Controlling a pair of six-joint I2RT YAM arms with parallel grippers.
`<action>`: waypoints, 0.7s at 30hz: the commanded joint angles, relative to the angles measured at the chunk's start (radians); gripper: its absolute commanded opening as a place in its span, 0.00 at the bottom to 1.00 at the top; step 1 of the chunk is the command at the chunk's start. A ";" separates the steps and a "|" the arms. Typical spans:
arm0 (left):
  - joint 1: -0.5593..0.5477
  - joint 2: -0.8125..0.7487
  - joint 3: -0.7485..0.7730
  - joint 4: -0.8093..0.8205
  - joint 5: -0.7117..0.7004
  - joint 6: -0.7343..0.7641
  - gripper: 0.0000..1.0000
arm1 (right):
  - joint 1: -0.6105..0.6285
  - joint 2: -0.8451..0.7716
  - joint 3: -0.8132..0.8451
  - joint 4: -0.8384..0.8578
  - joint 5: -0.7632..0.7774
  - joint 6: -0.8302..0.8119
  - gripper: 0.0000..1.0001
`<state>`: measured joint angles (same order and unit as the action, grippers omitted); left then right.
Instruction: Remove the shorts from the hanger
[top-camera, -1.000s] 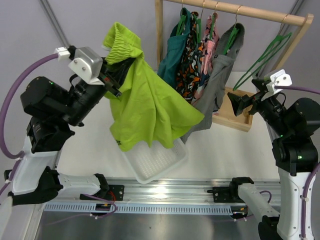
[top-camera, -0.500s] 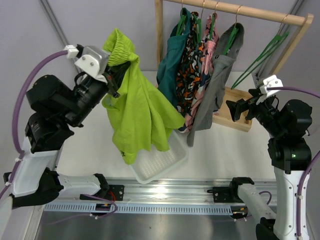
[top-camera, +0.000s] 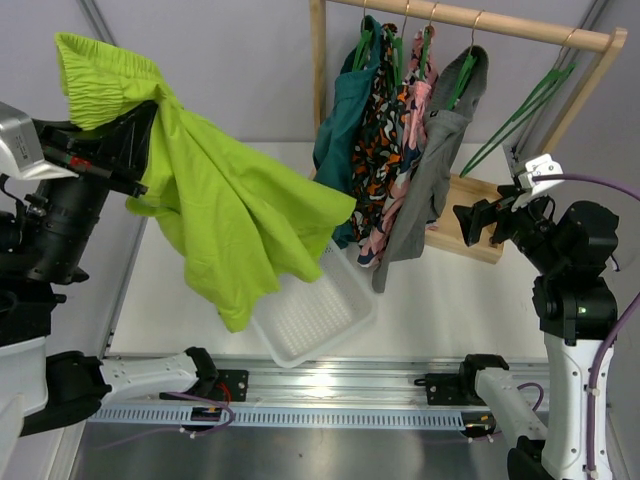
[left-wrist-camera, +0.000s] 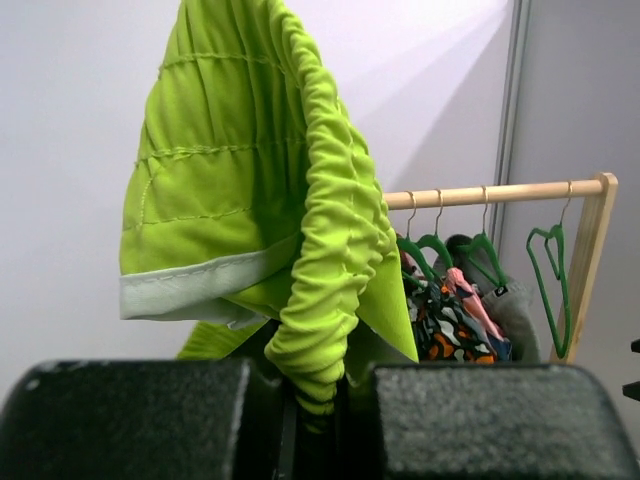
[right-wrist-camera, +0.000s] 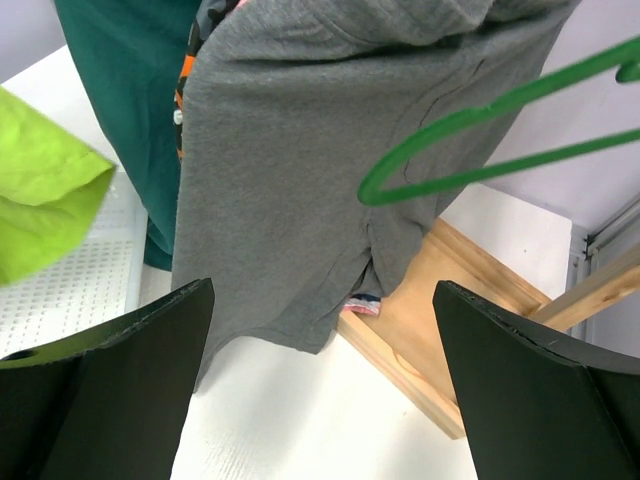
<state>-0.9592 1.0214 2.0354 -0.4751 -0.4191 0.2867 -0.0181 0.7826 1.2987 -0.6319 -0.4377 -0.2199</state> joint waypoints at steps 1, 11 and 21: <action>0.005 0.017 -0.064 0.052 -0.024 -0.032 0.00 | -0.009 -0.011 -0.010 0.018 -0.009 0.019 1.00; 0.154 0.005 -0.449 0.125 0.198 -0.279 0.00 | -0.022 -0.031 -0.032 0.009 -0.012 0.013 0.99; 0.332 0.037 -0.719 0.277 0.497 -0.604 0.00 | -0.025 -0.049 -0.058 0.003 -0.013 0.002 0.99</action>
<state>-0.6594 1.0729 1.3823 -0.3565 -0.0513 -0.1658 -0.0387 0.7418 1.2522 -0.6369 -0.4416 -0.2146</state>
